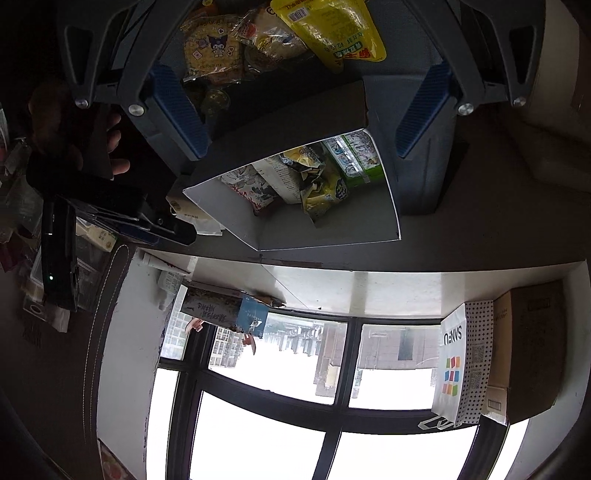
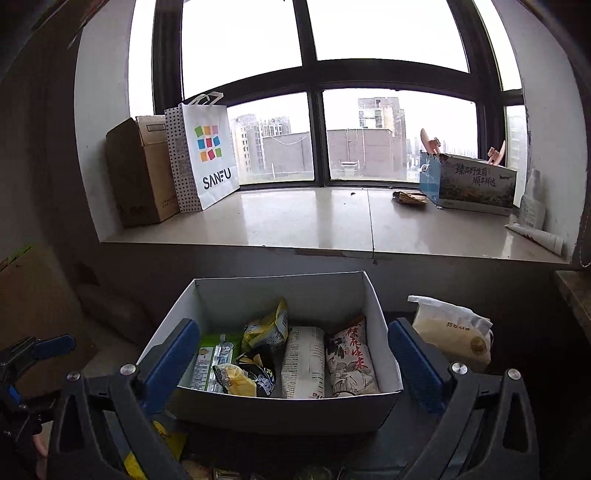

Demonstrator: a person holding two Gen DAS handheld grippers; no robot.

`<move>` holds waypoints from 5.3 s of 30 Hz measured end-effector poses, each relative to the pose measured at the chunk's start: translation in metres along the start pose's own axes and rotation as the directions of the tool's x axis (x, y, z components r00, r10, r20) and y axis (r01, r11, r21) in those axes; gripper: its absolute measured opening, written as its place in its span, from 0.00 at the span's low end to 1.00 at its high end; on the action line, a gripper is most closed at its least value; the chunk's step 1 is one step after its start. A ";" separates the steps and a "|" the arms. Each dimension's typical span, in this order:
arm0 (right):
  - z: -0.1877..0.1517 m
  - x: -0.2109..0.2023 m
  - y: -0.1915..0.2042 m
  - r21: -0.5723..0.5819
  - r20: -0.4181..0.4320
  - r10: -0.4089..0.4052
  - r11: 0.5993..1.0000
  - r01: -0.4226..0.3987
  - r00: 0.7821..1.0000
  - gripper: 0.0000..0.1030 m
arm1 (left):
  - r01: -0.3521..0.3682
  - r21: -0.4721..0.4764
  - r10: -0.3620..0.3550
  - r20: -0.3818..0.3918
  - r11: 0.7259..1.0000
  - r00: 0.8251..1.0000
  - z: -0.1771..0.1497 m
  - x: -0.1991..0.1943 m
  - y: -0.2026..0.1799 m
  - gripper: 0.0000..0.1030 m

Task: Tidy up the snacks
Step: 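Reach the left gripper toward the yellow pickle pouch and grasp it, then carry the yellow pouch with the left gripper into the white box and release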

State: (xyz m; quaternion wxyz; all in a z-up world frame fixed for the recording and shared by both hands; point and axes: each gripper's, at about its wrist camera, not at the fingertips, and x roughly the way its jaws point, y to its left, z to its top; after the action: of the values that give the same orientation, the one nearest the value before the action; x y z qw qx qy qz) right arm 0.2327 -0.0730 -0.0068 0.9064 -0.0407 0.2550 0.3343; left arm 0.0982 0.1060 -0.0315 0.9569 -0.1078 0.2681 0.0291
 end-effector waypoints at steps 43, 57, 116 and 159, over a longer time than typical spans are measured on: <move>-0.158 -0.132 0.013 -0.020 -0.006 -0.037 0.999 0.037 0.999 1.00 | -0.109 -0.173 0.038 -0.368 0.979 0.929 -0.113 0.039 0.025 1.00; -0.164 -0.127 0.013 -0.036 -0.033 -0.049 0.998 0.048 0.998 1.00 | -0.289 -0.133 0.187 -0.501 0.948 0.845 -0.109 0.124 0.042 0.94; -0.156 -0.038 -0.003 0.030 -0.230 0.097 0.995 -0.093 0.968 0.21 | 0.036 0.009 -0.035 -0.070 0.999 0.997 -0.053 -0.060 -0.013 0.02; 0.019 0.087 -0.039 0.020 -0.179 -0.068 0.997 0.073 0.981 1.00 | -0.156 0.049 0.159 -0.063 0.987 0.985 0.094 0.111 0.028 1.00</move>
State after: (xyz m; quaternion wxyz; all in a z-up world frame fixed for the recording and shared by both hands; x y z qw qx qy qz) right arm 0.3216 -0.0479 -0.0361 0.8917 -0.0676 0.3379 0.2936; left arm 0.2374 0.1536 -0.0156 0.9443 -0.0661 0.3079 0.0950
